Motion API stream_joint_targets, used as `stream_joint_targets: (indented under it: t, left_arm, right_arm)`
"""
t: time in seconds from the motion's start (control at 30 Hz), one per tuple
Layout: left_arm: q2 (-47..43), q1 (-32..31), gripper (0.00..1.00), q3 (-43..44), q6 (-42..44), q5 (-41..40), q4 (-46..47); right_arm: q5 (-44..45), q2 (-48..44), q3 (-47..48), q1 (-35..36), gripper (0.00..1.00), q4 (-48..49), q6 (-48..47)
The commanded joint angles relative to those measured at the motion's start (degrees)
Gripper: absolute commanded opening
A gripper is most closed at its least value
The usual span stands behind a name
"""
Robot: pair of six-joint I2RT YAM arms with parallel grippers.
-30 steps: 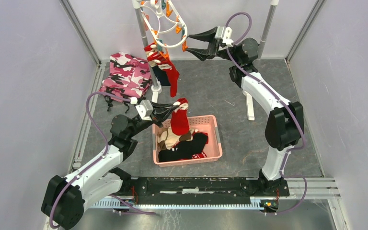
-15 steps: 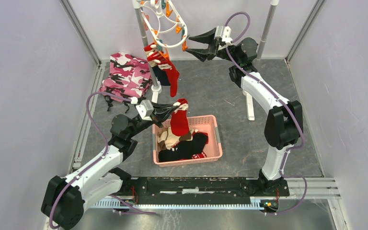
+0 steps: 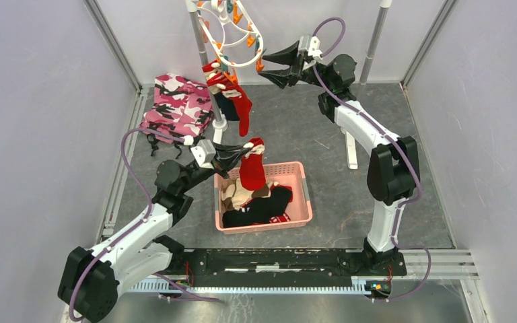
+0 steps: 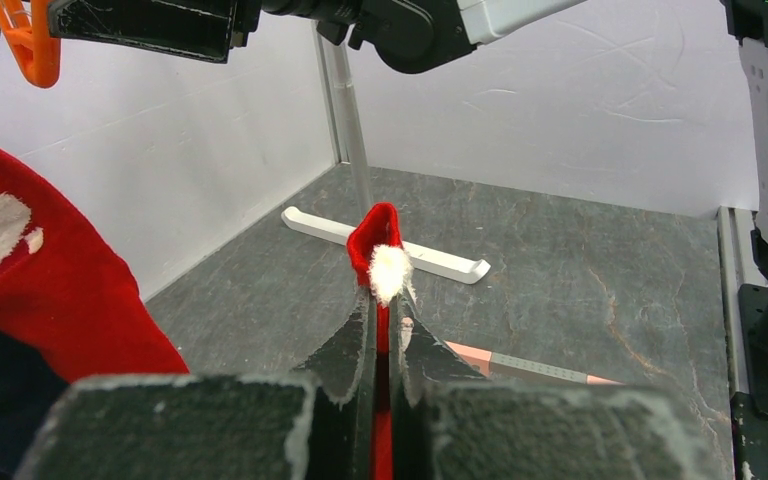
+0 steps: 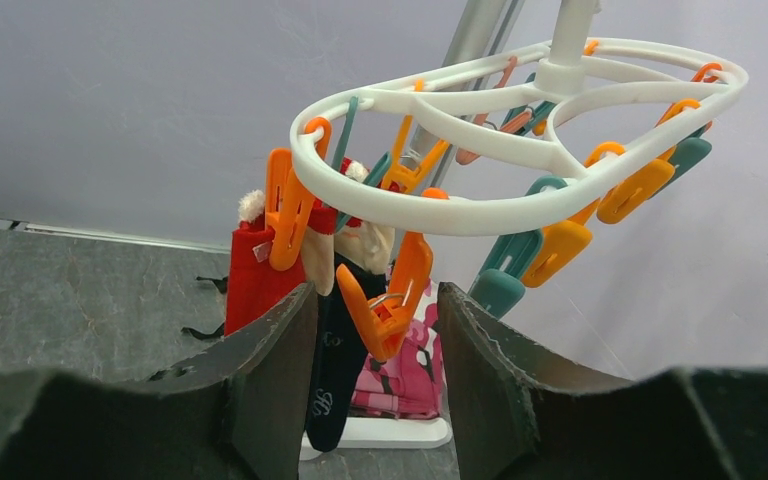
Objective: Clip the socks to the hanger
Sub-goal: Open the clamp at the hanger.
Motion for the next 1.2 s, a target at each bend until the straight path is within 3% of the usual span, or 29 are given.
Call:
stream_joint_targets:
  t: [0.0, 1.17]
  left_arm:
    - [0.27, -0.33, 0.02, 2.28, 2.92, 0.16, 1.69]
    - [0.49, -0.35, 0.02, 2.83, 2.92, 0.51, 1.49]
  right_arm:
    - [-0.08, 1.47, 3.38, 0.07, 0.53, 4.06, 3.68]
    - [-0.25, 5.26, 9.3, 2.24, 0.52, 5.14, 6.72]
